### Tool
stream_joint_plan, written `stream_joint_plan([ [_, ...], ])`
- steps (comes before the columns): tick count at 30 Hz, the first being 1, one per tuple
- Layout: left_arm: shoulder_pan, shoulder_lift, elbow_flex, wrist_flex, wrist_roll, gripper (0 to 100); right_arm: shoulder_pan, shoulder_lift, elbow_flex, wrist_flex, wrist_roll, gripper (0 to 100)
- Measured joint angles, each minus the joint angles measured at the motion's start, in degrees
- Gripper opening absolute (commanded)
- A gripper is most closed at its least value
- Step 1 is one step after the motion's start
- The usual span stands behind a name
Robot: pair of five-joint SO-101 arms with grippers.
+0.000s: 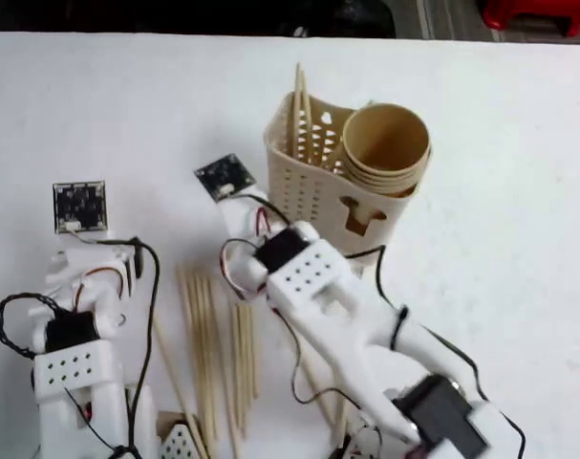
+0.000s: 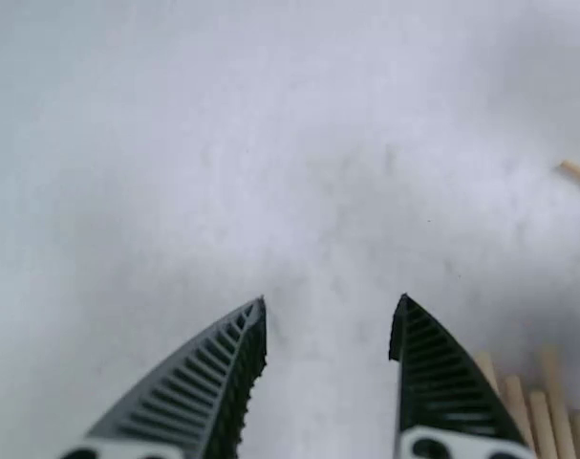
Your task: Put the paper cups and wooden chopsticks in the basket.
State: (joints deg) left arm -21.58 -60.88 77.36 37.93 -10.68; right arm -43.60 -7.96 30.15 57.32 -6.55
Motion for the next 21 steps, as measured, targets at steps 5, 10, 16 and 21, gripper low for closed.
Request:
stream_joint_plan([
  [5,0.0,0.0,0.0,0.0,0.0,21,-0.1,8.6,0.2,-5.9,0.0,15.2],
  [10,0.0,0.0,0.0,0.0,0.0,21,-0.1,12.8,0.2,-8.9,0.0,15.2],
  [16,0.0,0.0,0.0,0.0,0.0,21,-0.3,15.5,0.2,-10.0,0.0,15.2],
  [21,0.0,0.0,0.0,0.0,0.0,21,-0.3,17.1,-0.2,-10.3,0.0,12.1],
])
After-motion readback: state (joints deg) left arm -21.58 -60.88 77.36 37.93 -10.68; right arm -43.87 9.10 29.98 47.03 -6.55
